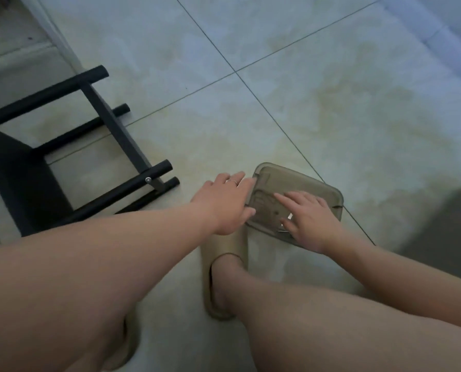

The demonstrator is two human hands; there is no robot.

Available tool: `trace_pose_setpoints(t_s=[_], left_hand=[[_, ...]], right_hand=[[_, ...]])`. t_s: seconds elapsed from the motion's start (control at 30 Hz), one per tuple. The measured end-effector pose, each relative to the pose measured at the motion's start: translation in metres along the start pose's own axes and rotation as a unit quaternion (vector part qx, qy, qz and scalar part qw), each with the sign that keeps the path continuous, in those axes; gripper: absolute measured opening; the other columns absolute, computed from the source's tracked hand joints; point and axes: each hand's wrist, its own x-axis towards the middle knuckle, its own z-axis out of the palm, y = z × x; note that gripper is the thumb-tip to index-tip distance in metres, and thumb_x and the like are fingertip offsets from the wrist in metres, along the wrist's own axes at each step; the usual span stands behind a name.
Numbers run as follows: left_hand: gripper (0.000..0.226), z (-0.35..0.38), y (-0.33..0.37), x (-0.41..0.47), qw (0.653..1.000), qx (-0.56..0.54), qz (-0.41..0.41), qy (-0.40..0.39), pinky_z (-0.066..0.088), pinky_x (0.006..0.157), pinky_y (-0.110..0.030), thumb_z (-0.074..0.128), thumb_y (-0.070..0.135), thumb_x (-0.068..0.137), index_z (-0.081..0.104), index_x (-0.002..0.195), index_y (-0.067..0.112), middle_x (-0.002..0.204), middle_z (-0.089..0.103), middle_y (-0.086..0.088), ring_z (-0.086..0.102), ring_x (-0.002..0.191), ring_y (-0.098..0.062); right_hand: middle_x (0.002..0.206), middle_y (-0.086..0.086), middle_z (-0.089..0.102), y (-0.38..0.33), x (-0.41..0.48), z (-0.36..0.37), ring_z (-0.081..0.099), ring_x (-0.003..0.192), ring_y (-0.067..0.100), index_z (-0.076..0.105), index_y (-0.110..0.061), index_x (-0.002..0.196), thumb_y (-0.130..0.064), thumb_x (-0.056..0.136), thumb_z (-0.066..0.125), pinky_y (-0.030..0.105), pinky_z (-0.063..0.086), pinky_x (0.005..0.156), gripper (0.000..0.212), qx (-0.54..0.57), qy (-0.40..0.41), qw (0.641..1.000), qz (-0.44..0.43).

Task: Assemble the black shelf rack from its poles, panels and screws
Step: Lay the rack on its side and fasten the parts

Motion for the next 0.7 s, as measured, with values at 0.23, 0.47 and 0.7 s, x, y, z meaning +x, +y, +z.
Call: trace_pose_setpoints(t_s=[0.23,0.47,0.7], left_hand=[[0.053,0.049,0.004,0.042,0.971,-0.207,-0.114,-0.042,0.045,0.101,-0.044,0.047,0.042,0.102,0.032,0.145,0.016,0.138,0.056,-0.015,0.054,0.125,-0.037],[0.023,0.063,0.002,0.049,0.934,-0.330,-0.134,-0.018,0.036,0.072,-0.033,0.054,0.039,0.100,0.044,0.106,0.020,0.094,0.060,-0.002,0.058,0.093,-0.027],[0.022,0.068,-0.004,0.051,0.926,-0.358,-0.119,-0.010,0.035,0.064,-0.033,0.057,0.040,0.099,0.045,0.098,0.022,0.089,0.061,0.001,0.057,0.084,-0.019]], right_hand=[[0.142,0.003,0.057,0.039,0.017,0.039,0.053,0.129,0.029,0.048,-0.027,0.147,-0.026,0.101,0.050,0.041,0.049,0.095,0.046,0.066,-0.085,0.992,0.062],[0.127,0.011,0.066,0.047,0.051,0.057,0.063,0.112,0.033,0.061,-0.019,0.131,-0.005,0.091,0.056,0.039,0.054,0.086,0.043,0.057,-0.143,0.981,0.116],[0.121,0.022,0.050,0.044,0.058,0.065,0.058,0.103,0.047,0.053,-0.001,0.119,0.002,0.095,0.047,0.049,0.048,0.080,0.025,0.033,-0.027,0.985,0.170]])
